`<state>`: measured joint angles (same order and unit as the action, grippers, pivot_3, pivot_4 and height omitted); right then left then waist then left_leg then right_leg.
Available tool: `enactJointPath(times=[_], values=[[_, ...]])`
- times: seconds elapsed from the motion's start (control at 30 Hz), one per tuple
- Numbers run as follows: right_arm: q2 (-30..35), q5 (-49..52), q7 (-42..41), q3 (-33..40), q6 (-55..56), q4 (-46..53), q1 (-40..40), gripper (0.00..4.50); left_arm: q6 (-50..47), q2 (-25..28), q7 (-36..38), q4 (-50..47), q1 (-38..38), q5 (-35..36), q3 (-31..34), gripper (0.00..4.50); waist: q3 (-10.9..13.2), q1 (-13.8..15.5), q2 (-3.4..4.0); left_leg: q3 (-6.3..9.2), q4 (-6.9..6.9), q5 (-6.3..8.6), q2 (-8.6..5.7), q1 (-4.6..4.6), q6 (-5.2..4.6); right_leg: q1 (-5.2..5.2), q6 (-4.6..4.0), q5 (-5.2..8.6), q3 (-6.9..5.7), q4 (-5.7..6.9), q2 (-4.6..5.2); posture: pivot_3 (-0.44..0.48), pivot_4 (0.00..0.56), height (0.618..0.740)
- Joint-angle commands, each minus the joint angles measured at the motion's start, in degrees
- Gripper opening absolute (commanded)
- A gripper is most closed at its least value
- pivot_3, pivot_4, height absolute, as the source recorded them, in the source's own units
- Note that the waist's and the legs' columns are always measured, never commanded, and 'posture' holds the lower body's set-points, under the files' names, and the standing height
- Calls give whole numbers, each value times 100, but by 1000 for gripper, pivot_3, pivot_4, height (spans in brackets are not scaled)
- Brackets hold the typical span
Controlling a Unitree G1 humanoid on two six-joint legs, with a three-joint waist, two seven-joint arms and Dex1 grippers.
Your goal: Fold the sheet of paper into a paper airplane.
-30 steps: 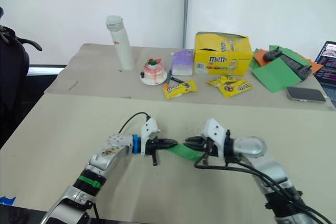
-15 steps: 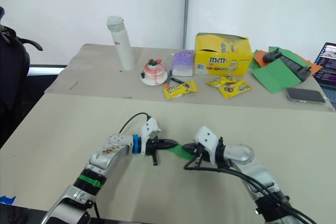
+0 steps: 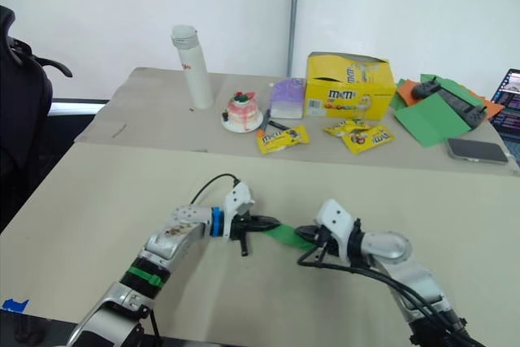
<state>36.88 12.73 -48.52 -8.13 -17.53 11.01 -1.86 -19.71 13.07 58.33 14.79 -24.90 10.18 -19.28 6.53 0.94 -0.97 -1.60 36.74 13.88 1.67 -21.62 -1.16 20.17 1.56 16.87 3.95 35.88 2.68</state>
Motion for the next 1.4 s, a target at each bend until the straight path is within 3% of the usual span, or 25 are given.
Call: enactJointPath(times=[0.03,0.23,0.4,0.53,0.63,0.87,1.4], values=[[211,17,-59,260,-16,-35,323,41,-84,-48,-11,274,90,-188,-267,0,0,5,-1,1,0,0,-1,-1,0,0,1,0,1,-2,0,0,150,740],[408,190,-158,669,82,119,719,41,-75,-61,30,342,64,-191,-236,0,1,19,-23,4,2,0,-3,-10,0,0,5,0,1,-7,3,0,150,740],[-4,779,-88,956,21,422,266,41,-91,-78,54,352,61,-183,-223,0,2,-29,-24,3,2,0,0,-21,0,10,5,-1,4,-5,0,0,150,740],[-174,700,-150,632,-29,414,-194,41,-106,-92,52,358,55,-188,-211,0,3,-15,-14,5,3,0,-2,-28,0,16,6,-1,2,-4,-1,0,150,740],[-103,111,-310,120,382,45,-397,41,-111,-70,62,346,49,-215,-220,0,-2,-6,-6,10,3,0,-5,-31,0,16,7,-1,1,-9,0,0,150,740],[60,-454,-631,-225,1206,-790,-589,41,-213,-7,67,230,106,-206,-210,0,-7,-23,3,9,6,0,-7,-31,0,16,7,-1,3,-9,0,0,150,740],[581,92,-1543,22,1781,-309,409,41,-221,-49,118,320,55,-204,-223,0,1,-16,-11,14,6,0,-5,-28,-1,9,8,0,2,-9,-3,0,150,740]])
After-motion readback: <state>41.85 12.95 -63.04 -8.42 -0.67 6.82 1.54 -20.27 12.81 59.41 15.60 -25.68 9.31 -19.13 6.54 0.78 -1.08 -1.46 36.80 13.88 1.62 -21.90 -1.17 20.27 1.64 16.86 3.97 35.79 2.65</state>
